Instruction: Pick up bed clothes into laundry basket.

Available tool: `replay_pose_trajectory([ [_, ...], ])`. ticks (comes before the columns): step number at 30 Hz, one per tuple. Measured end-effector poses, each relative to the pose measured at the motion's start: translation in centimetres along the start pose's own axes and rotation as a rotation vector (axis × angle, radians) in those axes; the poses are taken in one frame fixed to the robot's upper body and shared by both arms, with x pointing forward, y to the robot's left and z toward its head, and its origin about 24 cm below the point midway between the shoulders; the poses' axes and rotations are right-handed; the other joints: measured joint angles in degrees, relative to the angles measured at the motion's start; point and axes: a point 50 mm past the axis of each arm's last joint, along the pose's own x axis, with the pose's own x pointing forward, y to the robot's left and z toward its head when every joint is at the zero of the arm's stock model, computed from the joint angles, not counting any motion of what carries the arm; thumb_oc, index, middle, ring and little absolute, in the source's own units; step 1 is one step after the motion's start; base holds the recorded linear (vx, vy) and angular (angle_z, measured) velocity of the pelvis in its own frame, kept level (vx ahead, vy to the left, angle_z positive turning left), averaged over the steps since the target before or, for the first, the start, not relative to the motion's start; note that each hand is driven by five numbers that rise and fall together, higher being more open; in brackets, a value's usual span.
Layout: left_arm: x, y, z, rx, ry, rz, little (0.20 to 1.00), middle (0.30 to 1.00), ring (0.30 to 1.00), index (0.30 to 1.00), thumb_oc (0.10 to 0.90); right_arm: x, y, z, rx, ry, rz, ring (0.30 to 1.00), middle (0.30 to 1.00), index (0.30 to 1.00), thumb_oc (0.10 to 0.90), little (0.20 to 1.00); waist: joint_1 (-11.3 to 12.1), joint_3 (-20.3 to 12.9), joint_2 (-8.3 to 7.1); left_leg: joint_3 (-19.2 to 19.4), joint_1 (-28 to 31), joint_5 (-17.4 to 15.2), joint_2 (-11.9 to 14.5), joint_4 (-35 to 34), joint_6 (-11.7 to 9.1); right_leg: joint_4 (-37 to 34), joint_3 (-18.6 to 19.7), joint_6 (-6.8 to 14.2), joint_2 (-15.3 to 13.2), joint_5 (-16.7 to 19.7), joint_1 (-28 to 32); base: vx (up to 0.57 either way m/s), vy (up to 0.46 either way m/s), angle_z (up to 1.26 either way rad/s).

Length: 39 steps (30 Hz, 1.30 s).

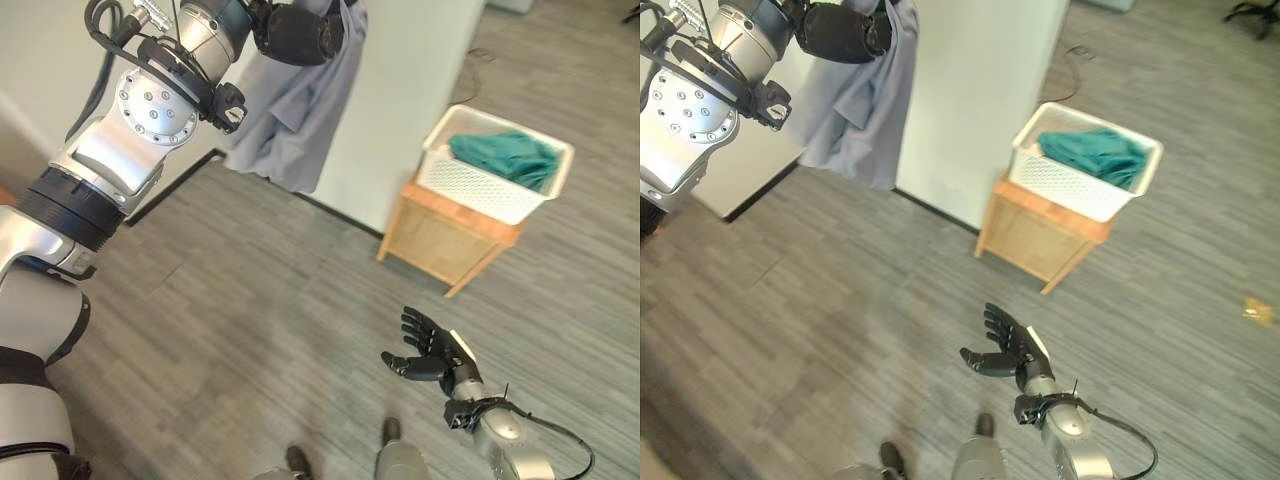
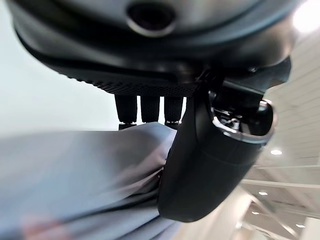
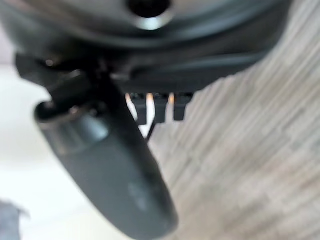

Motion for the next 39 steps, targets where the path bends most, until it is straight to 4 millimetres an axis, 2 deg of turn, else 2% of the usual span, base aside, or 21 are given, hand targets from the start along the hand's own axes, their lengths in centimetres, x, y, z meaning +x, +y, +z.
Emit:
replay_pose_trajectory([
  [1,-0.6,0.1,-0.6,-0.012,0.019,0.014,0.300,0.300,0.300,0.300,0.400,0.3,0.2,0.3,0.001,-0.010,0.003,0.900,0.900,0.900,0.800,0.900,1.54,0.06,-0.52,-4.47,-1.93,-1.37,-0.18,4.85,-0.94,0.10,2.29,-1.91,1.14,0.04,0.11,0.10,-0.061,-1.62],
  [2,-1.1,-0.1,-1.1,-0.017,0.036,0.017,0.300,0.300,0.300,0.300,0.400,0.6,0.1,0.9,-0.012,-0.027,0.008,0.900,0.900,0.900,0.800,0.900,4.00,-0.01,-1.44,-16.42,-1.86,-3.85,-4.06,3.86,-4.94,-0.22,6.74,-2.14,0.97,-0.10,-0.48,0.05,-0.019,-1.72],
  [3,-1.2,0.0,-1.2,-0.004,0.039,0.007,0.300,0.300,0.300,0.300,0.400,1.1,-0.2,1.9,-0.033,-0.059,0.009,0.900,0.900,0.900,0.800,0.900,4.38,-0.02,-1.53,-22.41,-2.65,-5.55,-4.77,-0.96,-6.60,-1.44,9.21,-2.46,1.65,0.33,-0.32,0.06,-0.024,-1.37],
  [5,-0.9,-0.7,-0.7,-0.021,0.018,-0.010,0.300,0.300,0.300,0.300,0.400,1.6,-0.9,3.1,-0.065,-0.089,-0.002,0.900,0.900,0.900,0.800,0.900,3.04,-0.12,-1.27,-27.57,-6.45,-2.48,-4.21,-7.02,-7.18,-1.84,9.95,-2.20,2.90,0.42,-0.24,0.03,0.020,-0.59],
  [6,-1.0,-0.9,-0.7,-0.024,0.014,-0.016,0.300,0.300,0.300,0.300,0.400,1.7,-1.0,3.3,-0.073,-0.092,-0.003,0.900,0.900,0.900,0.800,0.900,3.15,-0.12,-0.93,-28.26,-6.83,-0.01,-3.75,-8.57,-7.30,-1.81,10.56,-2.01,3.55,0.31,-0.21,0.06,0.059,-0.65],
  [7,-0.9,-1.3,-0.6,-0.030,0.011,-0.027,0.300,0.300,0.300,0.300,0.400,1.6,-1.5,3.6,-0.093,-0.096,-0.008,0.900,0.900,0.900,0.800,0.900,2.98,-0.20,0.81,-28.80,-7.43,5.09,-2.04,-9.12,-7.43,-2.00,11.56,-1.63,5.55,0.06,0.40,0.09,0.084,-0.64],
  [8,-0.6,-2.2,-0.5,-0.054,0.002,-0.042,0.300,0.300,0.300,0.300,0.400,1.4,-1.8,3.2,-0.087,-0.086,-0.034,0.900,0.900,0.900,0.800,0.900,2.57,-0.37,1.54,-29.02,-6.16,3.83,-1.42,-9.63,-5.28,-2.77,12.06,-0.69,6.25,-0.12,1.70,0.09,0.091,-0.36],
  [9,-0.1,-3.3,0.1,-0.088,-0.024,-0.058,0.300,0.300,0.300,0.300,0.400,1.2,-2.0,2.9,-0.082,-0.074,-0.053,0.900,0.900,0.900,0.800,0.900,1.75,-0.62,1.06,-29.10,-5.40,4.38,-2.27,-11.36,-4.77,-2.83,11.94,0.20,5.38,-0.61,1.85,0.05,0.061,-0.03],
  [14,0.2,-5.3,1.0,-0.120,-0.060,-0.135,0.300,0.300,0.300,0.300,0.400,1.6,-0.9,2.1,-0.038,-0.057,-0.040,0.900,0.900,0.900,0.800,0.900,0.72,-0.81,1.40,-28.49,-3.92,5.10,-5.12,-15.23,-3.72,-4.93,12.61,2.54,2.21,-0.31,2.11,0.07,0.110,0.02],
  [19,0.3,-6.1,1.3,-0.142,-0.071,-0.151,0.300,0.300,0.300,0.300,0.400,1.6,-0.3,1.7,-0.028,-0.048,-0.023,0.900,0.900,0.900,0.800,0.900,1.07,-0.81,1.41,-27.60,-2.45,5.12,-5.72,-15.24,-3.62,-6.64,13.24,2.71,1.61,-0.34,4.13,0.05,0.094,-0.07],
  [24,0.7,-8.4,2.0,-0.231,-0.095,-0.168,0.300,0.300,0.300,0.300,0.400,2.1,0.0,2.4,-0.031,-0.073,-0.011,0.900,0.900,0.900,0.800,0.900,0.42,-0.84,1.46,-25.64,-2.27,3.99,-5.73,-15.44,-2.75,-5.86,14.48,3.04,1.99,-0.59,2.86,0.04,0.127,-0.20],
  [26,0.4,-9.0,1.6,-0.248,-0.081,-0.171,0.300,0.300,0.300,0.300,0.400,2.6,0.5,3.0,-0.039,-0.086,0.009,0.900,0.900,0.900,0.800,0.900,0.59,-0.63,1.69,-23.48,-2.54,3.19,-4.73,-14.05,-2.31,0.11,15.28,4.56,2.38,-2.05,-1.06,0.06,0.164,-0.64],
  [29,-0.2,-9.5,0.6,-0.254,-0.027,-0.181,0.300,0.300,0.300,0.300,0.400,3.2,1.2,3.6,-0.054,-0.105,0.042,0.900,0.900,0.900,0.800,0.900,0.10,0.40,2.05,-21.15,0.55,0.99,-4.11,-13.96,-1.42,12.91,14.84,7.35,2.78,-4.14,-6.83,0.14,0.008,-0.70],
  [30,-0.3,-9.4,0.5,-0.253,-0.025,-0.180,0.300,0.300,0.300,0.300,0.400,3.3,1.4,3.8,-0.056,-0.111,0.051,0.900,0.900,0.900,0.800,0.900,-0.38,1.34,1.91,-21.02,2.81,-0.18,-4.05,-14.92,-0.83,18.61,14.05,9.27,1.94,-6.35,-9.55,0.27,-0.107,-0.50],
  [31,-0.2,-9.5,0.6,-0.255,-0.026,-0.181,0.300,0.300,0.300,0.300,0.400,3.2,1.5,3.7,-0.054,-0.109,0.052,0.900,0.900,0.900,0.800,0.900,-0.89,1.58,1.66,-20.93,3.61,-0.43,-4.24,-15.29,-0.71,19.75,12.62,9.26,1.05,-7.42,-10.47,0.29,-0.168,-0.31],
  [33,-0.2,-9.4,1.1,-0.260,-0.050,-0.178,0.300,0.300,0.300,0.300,0.400,3.2,1.6,3.5,-0.055,-0.102,0.055,0.900,0.900,0.900,0.800,0.900,-0.85,1.78,1.09,-19.83,4.35,-1.99,-4.99,-15.04,-0.54,16.15,11.82,7.99,-2.75,-6.76,-12.86,0.33,-0.219,-0.14],
  [35,-0.3,-9.0,1.7,-0.255,-0.078,-0.183,0.300,0.300,0.300,0.300,0.400,3.1,1.7,3.4,-0.059,-0.098,0.063,0.900,0.900,0.900,0.800,0.900,-0.62,1.88,0.99,-19.81,4.34,-2.86,-4.69,-14.96,-0.94,7.12,9.20,7.00,-5.83,-4.06,-13.31,0.36,-0.253,-0.04],
  [36,-0.4,-8.8,1.9,-0.249,-0.088,-0.185,0.300,0.300,0.300,0.300,0.400,3.1,2.0,3.3,-0.064,-0.093,0.074,0.900,0.900,0.900,0.800,0.900,-0.35,1.81,0.85,-19.92,4.44,-3.55,-4.08,-14.85,-1.88,2.23,7.80,6.42,-6.69,-2.13,-12.92,0.42,-0.262,-0.02],
  [37,-0.4,-8.6,2.0,-0.245,-0.097,-0.181,0.300,0.300,0.300,0.300,0.400,3.1,2.1,3.2,-0.072,-0.092,0.083,0.900,0.900,0.900,0.800,0.900,-0.04,1.71,0.64,-19.99,4.48,-4.54,-3.43,-14.63,-3.10,0.65,6.45,6.04,-7.52,-0.44,-13.67,0.45,-0.276,0.07],
  [38,-0.5,-8.4,2.0,-0.241,-0.097,-0.180,0.300,0.300,0.300,0.300,0.400,3.1,2.2,3.2,-0.070,-0.089,0.087,0.900,0.900,0.900,0.800,0.900,-0.13,1.72,0.66,-20.26,4.73,-5.25,-2.58,-14.29,-4.22,-1.14,5.73,5.66,-7.51,0.77,-13.03,0.42,-0.273,0.14],
  [39,-0.6,-8.2,1.8,-0.234,-0.090,-0.177,0.300,0.300,0.300,0.300,0.400,3.1,2.5,3.0,-0.075,-0.082,0.097,0.900,0.900,0.900,0.800,0.900,-0.28,1.67,0.53,-20.52,5.89,-6.24,-1.28,-14.25,-6.23,-1.11,5.59,5.31,-6.77,2.29,-11.97,0.42,-0.290,0.27],
])
